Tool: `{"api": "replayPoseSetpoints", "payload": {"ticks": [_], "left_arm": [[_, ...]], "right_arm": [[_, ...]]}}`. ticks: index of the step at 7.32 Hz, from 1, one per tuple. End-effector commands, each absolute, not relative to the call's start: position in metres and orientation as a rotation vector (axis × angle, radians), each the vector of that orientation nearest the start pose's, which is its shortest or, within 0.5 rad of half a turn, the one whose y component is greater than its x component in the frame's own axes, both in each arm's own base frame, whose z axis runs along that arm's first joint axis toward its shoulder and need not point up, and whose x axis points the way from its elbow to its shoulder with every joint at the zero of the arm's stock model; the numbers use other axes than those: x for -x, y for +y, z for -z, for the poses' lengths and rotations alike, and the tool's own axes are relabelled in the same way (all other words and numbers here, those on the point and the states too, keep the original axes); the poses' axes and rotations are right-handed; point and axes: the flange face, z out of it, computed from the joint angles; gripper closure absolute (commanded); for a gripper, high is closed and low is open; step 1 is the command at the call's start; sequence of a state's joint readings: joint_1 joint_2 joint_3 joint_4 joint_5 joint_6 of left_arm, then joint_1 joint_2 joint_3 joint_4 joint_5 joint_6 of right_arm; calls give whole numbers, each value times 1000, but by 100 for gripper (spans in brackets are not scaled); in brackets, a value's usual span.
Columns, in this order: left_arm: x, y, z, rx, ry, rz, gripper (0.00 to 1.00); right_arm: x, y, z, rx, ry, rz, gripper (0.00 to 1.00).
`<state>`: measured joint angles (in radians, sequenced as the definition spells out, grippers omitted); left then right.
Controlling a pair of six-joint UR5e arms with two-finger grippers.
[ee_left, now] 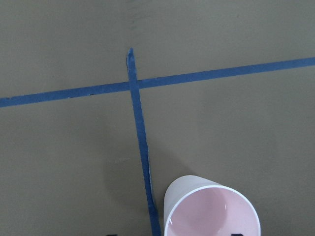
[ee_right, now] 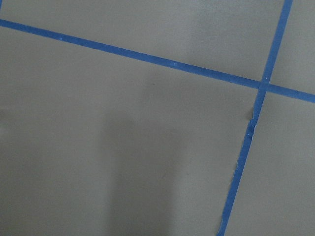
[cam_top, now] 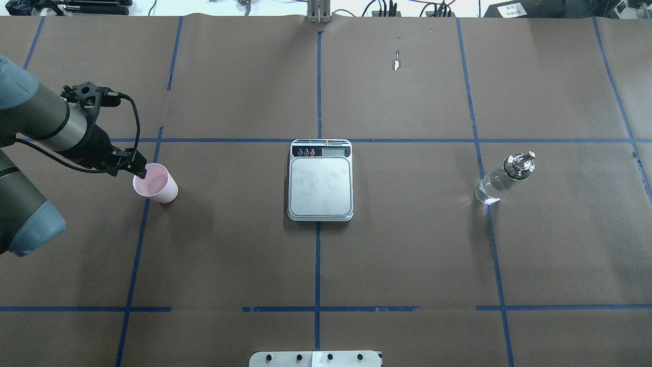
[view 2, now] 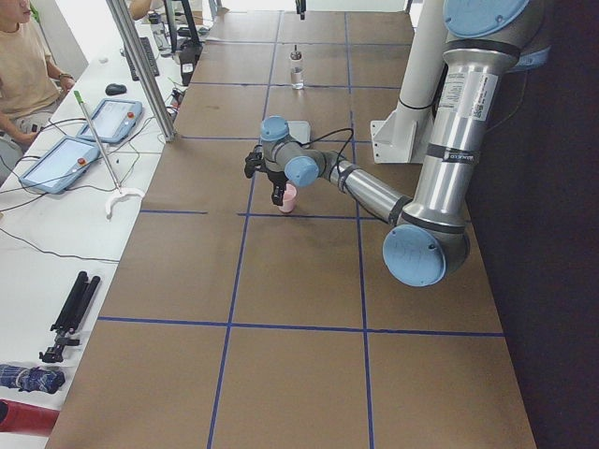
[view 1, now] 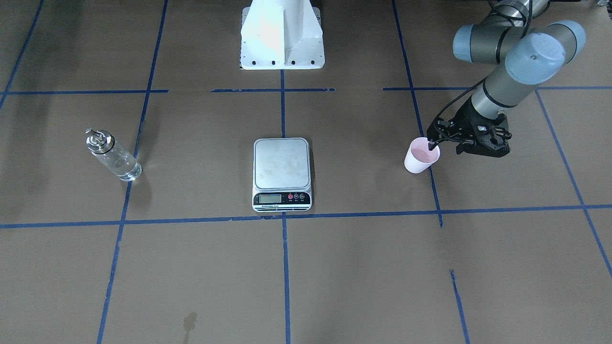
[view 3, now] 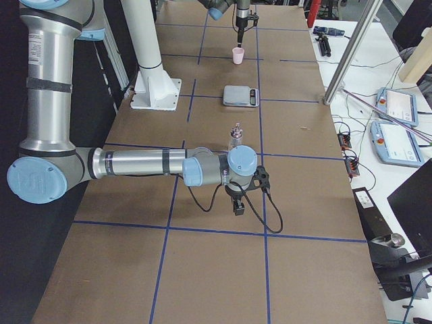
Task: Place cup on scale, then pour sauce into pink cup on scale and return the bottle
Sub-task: 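Grasp the pink cup with the left gripper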
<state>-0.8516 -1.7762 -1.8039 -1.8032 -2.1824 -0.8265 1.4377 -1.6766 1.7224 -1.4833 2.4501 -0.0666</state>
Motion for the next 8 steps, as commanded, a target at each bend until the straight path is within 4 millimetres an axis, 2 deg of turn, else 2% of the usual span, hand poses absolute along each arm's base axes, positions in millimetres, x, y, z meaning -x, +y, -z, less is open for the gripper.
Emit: {"api": "replayPoseSetpoints", "payload": {"ticks": [1, 2, 3, 4, 6, 7, 8], "left_arm": [[-339, -474, -412, -36, 859, -90, 32], [-341, -474, -408, -39, 863, -93, 35], [-342, -475, -412, -36, 857, -93, 46], [-342, -477, -413, -35, 855, -91, 62], [-343, -476, -417, -30, 849, -91, 70], [-342, -477, -417, -31, 849, -90, 92], [-341, -477, -418, -24, 842, -85, 100]], "right_arm": [[5, -458, -617, -95, -885, 246, 0], [5, -458, -616, -95, -887, 246, 0], [5, -458, -616, -95, -887, 246, 0], [5, -458, -616, -95, -887, 246, 0], [5, -458, -616, -95, -888, 246, 0], [5, -457, -616, -94, -887, 245, 0], [4, -456, -618, -92, -885, 244, 0]]}}
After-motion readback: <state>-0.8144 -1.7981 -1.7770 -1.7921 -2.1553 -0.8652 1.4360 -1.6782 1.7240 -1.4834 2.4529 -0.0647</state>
